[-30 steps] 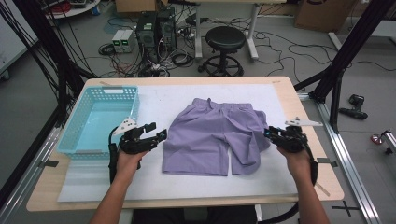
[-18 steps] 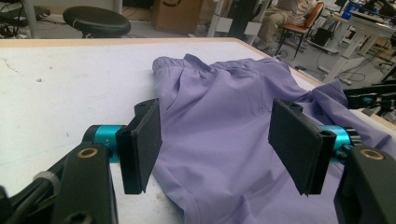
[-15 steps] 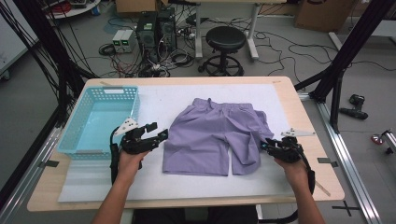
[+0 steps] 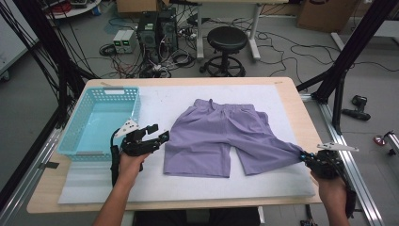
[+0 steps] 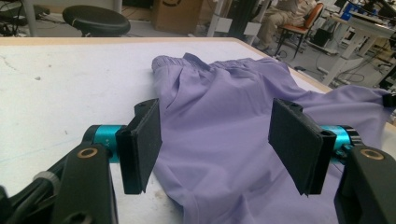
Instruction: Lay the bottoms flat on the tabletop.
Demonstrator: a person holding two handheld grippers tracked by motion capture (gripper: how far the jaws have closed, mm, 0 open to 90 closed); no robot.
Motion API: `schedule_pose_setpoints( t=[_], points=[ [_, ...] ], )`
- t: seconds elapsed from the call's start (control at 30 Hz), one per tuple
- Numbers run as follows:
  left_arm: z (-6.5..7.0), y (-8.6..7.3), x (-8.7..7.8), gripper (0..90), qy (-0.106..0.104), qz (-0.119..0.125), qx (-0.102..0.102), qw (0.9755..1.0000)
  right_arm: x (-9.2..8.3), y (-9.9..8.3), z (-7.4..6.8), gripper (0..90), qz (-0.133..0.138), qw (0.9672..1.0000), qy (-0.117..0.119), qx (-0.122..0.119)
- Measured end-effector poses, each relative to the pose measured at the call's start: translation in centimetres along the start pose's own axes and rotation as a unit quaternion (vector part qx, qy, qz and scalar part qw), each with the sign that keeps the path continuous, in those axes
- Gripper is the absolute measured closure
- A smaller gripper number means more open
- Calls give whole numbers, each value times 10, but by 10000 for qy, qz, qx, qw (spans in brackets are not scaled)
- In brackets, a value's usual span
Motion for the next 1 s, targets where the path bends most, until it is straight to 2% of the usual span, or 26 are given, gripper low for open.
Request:
schedule_pose_setpoints(
  t=[0.07,0.13,0.17,0.27,0.3,0.37,0.4,0.47,0.57,0.6,0.67,0.7,0.77,0.87,0.93,0.97,1.0],
  points=[
    [0,-1,1,347,-5,-11,-1,10000,-1,-2,3,872,-158,9996,-216,-52],
    [0,-1,1,346,9,-11,-14,10000,3,-6,3,820,-280,9995,-156,10],
    [-1,-1,2,346,13,-9,-11,10000,3,-6,3,756,-173,9998,-46,26],
    [-3,-1,1,347,44,-14,-15,10000,-1,-3,-2,680,290,9994,171,39],
    [-3,0,0,347,46,-6,-32,10000,-3,-2,-6,680,487,9984,284,8],
    [-3,0,0,346,58,-26,-24,10000,-4,0,-12,641,650,9973,298,-159],
    [-3,0,-1,347,46,-31,-21,10000,-5,1,-16,609,733,9967,263,-241],
    [-2,0,-2,347,46,-40,-13,10000,-6,2,-22,608,861,9955,-24,-400],
    [0,1,-5,347,43,-41,-10,10000,-11,4,-22,596,1016,9934,-374,-379],
    [0,1,-6,347,38,-35,6,10000,-12,5,-21,595,1048,9930,-425,-327],
    [1,2,-7,347,29,-33,17,10000,-14,5,-20,600,1137,9934,-152,-81],
    [1,2,-8,347,34,-22,29,10000,-13,5,-22,621,1132,9935,26,-89],
    [1,3,-8,347,29,-7,47,10000,-9,3,-32,641,1102,9928,433,-168],
    [2,5,-8,347,5,26,56,10000,2,-1,-50,664,1053,9902,825,-389],
    [1,6,-7,341,-8,60,97,9999,12,-4,-63,664,904,9876,1187,-480],
    [1,6,-6,327,5,65,97,9999,18,-5,-73,655,833,9851,1404,-537],
    [1,6,-6,312,4,75,88,9999,22,-6,-78,649,814,9836,1508,-562]
  ],
)
Point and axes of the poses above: each handheld gripper's, and its own axes: x roughly forward along the jaws, y roughly out of its top, z roughly to its right, the point moved 2 cm from there along x, roughly forward along the jaws, and after that the axes turned 15 degrees about z, right-handed, at the moved point
